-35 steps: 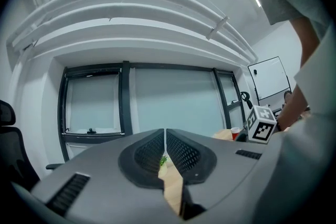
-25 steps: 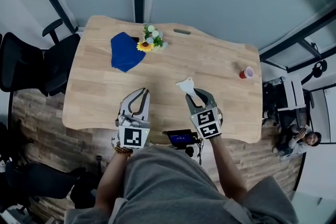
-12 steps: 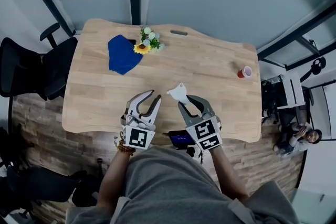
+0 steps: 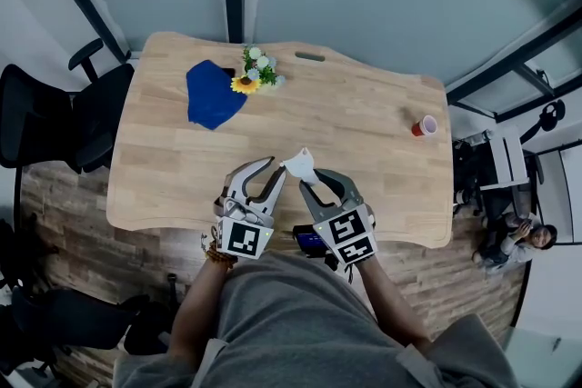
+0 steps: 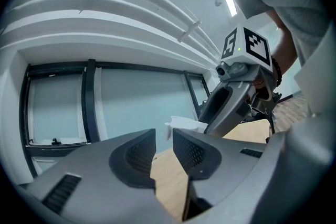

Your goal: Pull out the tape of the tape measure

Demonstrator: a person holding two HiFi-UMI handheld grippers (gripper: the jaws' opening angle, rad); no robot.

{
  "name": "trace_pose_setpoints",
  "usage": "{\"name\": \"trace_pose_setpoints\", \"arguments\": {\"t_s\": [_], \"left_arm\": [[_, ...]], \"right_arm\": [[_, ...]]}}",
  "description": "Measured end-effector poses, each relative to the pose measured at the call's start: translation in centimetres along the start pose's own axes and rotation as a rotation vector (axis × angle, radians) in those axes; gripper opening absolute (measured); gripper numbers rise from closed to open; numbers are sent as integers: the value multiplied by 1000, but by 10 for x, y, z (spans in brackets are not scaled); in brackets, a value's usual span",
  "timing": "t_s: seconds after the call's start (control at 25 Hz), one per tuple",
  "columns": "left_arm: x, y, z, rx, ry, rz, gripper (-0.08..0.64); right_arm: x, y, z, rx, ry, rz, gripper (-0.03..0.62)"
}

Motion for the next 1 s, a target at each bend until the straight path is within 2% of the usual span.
{"name": "trace_pose_setpoints", "arguments": {"t_s": [0.24, 0.4, 0.8, 1.0], "left_arm": [[-1, 0, 1, 11, 5, 1, 97], [4, 0, 2, 15, -7, -4, 59], [2, -3, 7, 6, 3, 13, 41], [3, -4, 8, -6, -1, 9, 38]], "right_arm": [[-2, 0, -1, 4, 1, 11, 133], [-3, -1, 0, 3, -5, 23, 133], [-8, -3, -1, -2, -9, 39, 133], [-9, -6, -4, -8, -15, 22, 133]]}}
Point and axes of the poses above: the fingertips, and each gripper's own axes: z backward along the fingers, x to its right, y out of its top, the point moved 3 cm from there along z, backward along the fingers, and after that the axes turned 13 degrees about -z, right-handed, at the moved point
